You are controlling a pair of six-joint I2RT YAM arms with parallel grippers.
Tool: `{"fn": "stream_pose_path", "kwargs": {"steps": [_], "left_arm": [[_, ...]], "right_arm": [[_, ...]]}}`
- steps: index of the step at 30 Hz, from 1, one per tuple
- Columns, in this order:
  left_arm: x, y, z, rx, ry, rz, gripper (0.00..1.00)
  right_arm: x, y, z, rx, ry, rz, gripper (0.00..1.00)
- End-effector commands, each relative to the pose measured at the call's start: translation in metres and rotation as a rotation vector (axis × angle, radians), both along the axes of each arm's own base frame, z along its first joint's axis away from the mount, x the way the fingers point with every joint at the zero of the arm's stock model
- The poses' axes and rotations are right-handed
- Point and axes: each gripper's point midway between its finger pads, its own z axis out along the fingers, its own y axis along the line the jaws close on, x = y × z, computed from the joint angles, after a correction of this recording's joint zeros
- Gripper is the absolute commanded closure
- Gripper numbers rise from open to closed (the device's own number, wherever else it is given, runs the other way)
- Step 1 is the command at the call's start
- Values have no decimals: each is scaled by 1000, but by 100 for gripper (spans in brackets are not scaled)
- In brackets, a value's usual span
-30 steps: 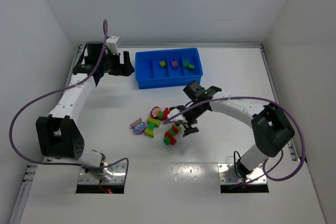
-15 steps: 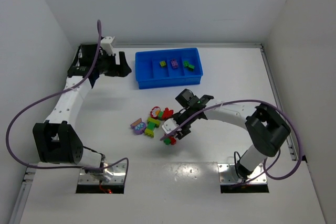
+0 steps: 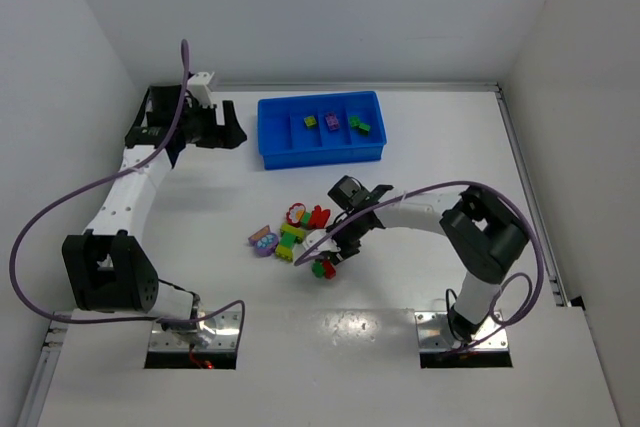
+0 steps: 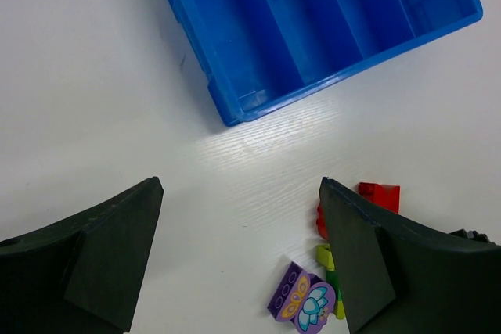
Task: Sort the legos into containers by color
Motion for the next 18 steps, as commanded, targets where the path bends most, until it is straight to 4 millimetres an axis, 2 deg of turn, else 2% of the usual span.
{"fn": "stream_pose_path", "kwargs": {"steps": [1,3,6,16,18], "left_arm": [[-3,3,9,-13,-26,-10,12],[-2,3,6,-13,-17,-10,12],[-2,3,6,-13,-17,-10,12],[-3,0,-1,-24,1,-25,12],[-9,-8,-4,-54,15,-64,12]], "right_arm": [[2,5,-5,-9,7,4,58],[1,1,-10,-30,15,1,64],[3,-2,-16,-53,11,-5,67],[-10,-23,-39,-173,34,-19,65],[-5,-20,-32,-156,66,-80,76]]}}
